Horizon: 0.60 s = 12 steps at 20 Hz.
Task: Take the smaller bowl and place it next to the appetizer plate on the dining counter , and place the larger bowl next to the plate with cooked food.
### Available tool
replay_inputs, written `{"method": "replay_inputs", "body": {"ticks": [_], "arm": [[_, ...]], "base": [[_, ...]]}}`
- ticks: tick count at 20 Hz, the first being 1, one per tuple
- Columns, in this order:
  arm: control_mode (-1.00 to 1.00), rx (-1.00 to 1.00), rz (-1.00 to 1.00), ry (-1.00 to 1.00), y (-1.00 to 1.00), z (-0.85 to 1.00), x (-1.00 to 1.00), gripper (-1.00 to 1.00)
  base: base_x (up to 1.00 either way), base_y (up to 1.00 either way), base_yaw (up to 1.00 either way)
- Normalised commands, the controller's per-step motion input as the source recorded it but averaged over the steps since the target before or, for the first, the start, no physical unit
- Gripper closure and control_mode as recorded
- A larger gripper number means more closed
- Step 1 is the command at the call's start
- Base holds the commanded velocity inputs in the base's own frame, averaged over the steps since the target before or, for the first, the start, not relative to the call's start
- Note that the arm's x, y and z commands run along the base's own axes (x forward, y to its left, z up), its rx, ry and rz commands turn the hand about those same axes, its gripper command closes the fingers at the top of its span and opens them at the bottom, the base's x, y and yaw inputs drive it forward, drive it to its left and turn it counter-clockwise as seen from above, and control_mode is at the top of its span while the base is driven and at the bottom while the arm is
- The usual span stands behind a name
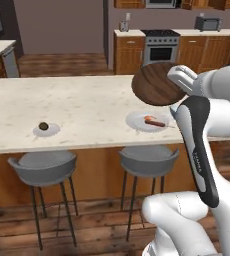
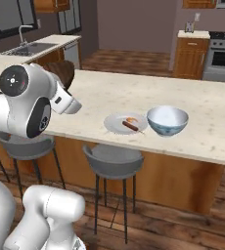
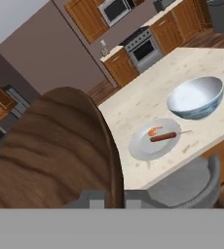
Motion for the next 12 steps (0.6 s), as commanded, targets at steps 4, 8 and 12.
{"method": "replay_inputs", "body": {"ticks": [4,8,12], "arm": [[1.0,0.0,0.0,0.0,0.0,0.0,0.0,1.0],[1.0,0.0,0.0,0.0,0.0,0.0,0.0,1.0],[1.0,0.0,0.0,0.0,0.0,0.0,0.0,1.0]], "base": [[0.44,0.9,0.0],[0.65,0.61,0.0],[0.68,0.58,0.0]]}}
